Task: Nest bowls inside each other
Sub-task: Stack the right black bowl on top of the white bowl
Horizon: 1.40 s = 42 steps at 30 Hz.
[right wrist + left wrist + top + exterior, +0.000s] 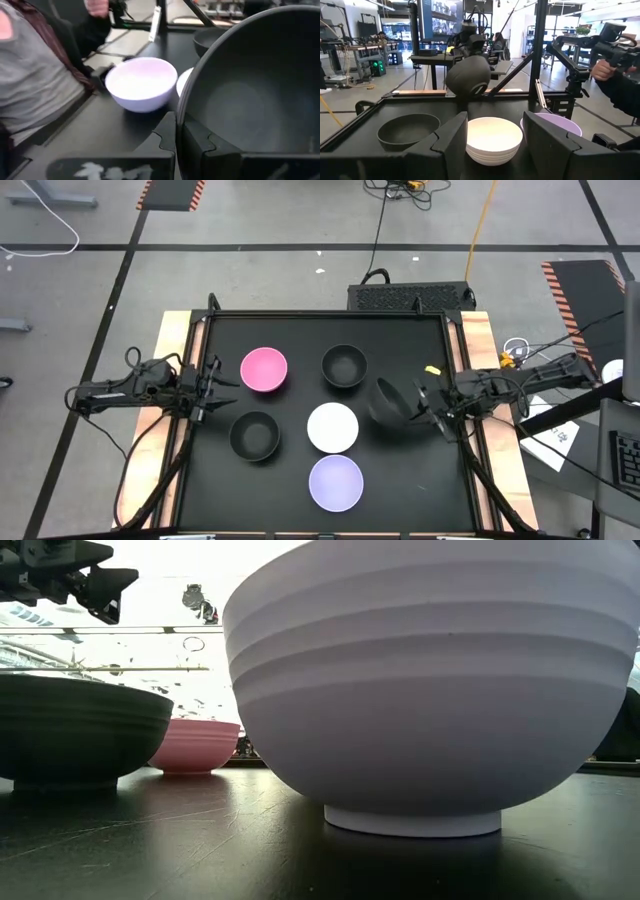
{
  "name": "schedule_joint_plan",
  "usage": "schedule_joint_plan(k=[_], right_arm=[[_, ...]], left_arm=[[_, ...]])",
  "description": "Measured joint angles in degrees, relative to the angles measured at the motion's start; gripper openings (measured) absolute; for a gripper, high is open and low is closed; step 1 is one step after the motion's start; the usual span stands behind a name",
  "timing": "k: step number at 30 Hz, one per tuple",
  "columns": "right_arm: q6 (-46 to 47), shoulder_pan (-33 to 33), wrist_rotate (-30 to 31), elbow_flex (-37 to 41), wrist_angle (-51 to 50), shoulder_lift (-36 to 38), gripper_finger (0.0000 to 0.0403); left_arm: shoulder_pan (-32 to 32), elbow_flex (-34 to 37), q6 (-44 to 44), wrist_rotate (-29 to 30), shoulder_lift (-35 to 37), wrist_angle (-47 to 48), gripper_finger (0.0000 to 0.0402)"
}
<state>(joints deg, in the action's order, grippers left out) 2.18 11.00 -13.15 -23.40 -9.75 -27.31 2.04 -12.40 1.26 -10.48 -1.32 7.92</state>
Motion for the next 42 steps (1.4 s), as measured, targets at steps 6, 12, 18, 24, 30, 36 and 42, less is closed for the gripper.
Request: schedule_joint_plan(k=[6, 12, 18, 24, 30, 36, 42], right_arm=[[1.98, 0.77, 1.35, -1.54, 2.22, -7.45, 0.0], [-0.31, 1.57, 1.25, -8.28, 2.75, -15.73, 0.0], [-1.36, 3.68, 1.48, -16.85, 0.52, -24.57, 0.0], [-1.43, 4.84, 6.53, -24.93, -4.74, -33.92, 0.0], [-1.51, 5.32, 8.71, -31.26, -10.17, -39.82, 0.0], [-1.87, 5.25, 8.88, -35.29, -12.01, -42.93, 0.0], [-1.89, 5.25, 8.87, -38.11, -13.38, -45.93, 0.0]], left_arm=[[0.02, 0.0, -0.72, 0.0, 0.0, 0.0, 0.0196], [0.01, 0.0, -0.76, 0.44, 0.0, 0.04, 0.0196], [0.02, 0.0, 0.04, 0.46, 0.0, 0.04, 0.0196], [0.02, 0.0, 0.22, 0.46, 0.0, 0.06, 0.0196], [0.02, 0.0, 0.35, 0.04, 0.0, 0.06, 0.0196], [0.02, 0.0, 0.35, -0.02, -0.03, 0.46, 0.0196], [0.01, 0.0, 0.35, -0.04, -0.07, 0.99, 0.0196]])
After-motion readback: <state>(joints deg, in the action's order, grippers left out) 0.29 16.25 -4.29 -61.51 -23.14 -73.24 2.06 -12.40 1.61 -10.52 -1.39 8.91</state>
